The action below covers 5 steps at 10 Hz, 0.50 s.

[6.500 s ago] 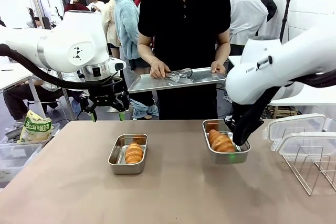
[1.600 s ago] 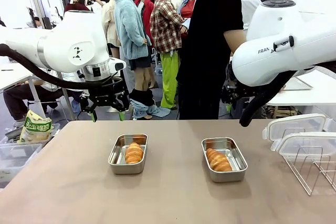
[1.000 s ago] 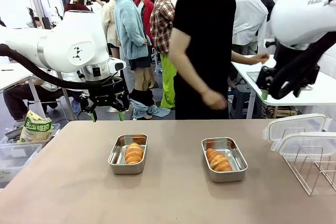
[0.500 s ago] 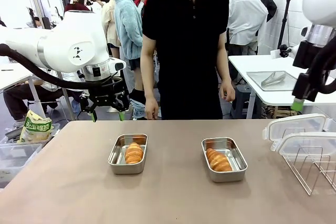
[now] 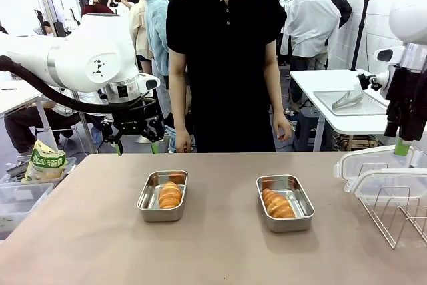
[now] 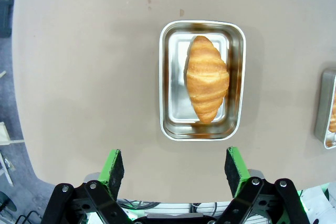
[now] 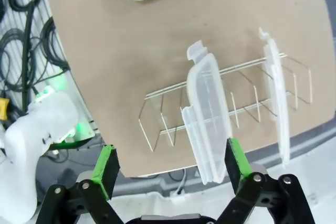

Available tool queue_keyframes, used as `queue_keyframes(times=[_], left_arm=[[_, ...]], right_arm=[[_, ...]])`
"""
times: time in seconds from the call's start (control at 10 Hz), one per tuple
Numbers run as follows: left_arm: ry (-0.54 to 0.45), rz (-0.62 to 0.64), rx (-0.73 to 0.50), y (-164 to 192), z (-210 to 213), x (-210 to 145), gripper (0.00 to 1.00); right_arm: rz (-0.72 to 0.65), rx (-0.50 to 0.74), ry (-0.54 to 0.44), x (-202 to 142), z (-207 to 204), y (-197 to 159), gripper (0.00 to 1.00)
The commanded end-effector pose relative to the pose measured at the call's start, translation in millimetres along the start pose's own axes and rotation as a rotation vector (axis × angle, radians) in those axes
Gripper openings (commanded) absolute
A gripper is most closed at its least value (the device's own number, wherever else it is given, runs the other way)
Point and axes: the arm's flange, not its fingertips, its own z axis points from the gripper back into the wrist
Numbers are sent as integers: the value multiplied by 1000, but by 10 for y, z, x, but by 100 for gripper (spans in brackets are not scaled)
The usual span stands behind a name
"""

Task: Place the bread in airtight containers.
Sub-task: Pick up one Airtight Container lid and hand it to the human.

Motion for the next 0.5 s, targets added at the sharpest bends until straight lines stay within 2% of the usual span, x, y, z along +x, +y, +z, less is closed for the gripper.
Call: queue_keyframes(times=[0.0,0.4], left_arm=[[-3,1,1,15,13,2,100],[-3,1,1,15,13,2,100]], right_arm=[[-23,-20,-9,4,60,17,100],[-23,-20,-9,4,60,17,100]])
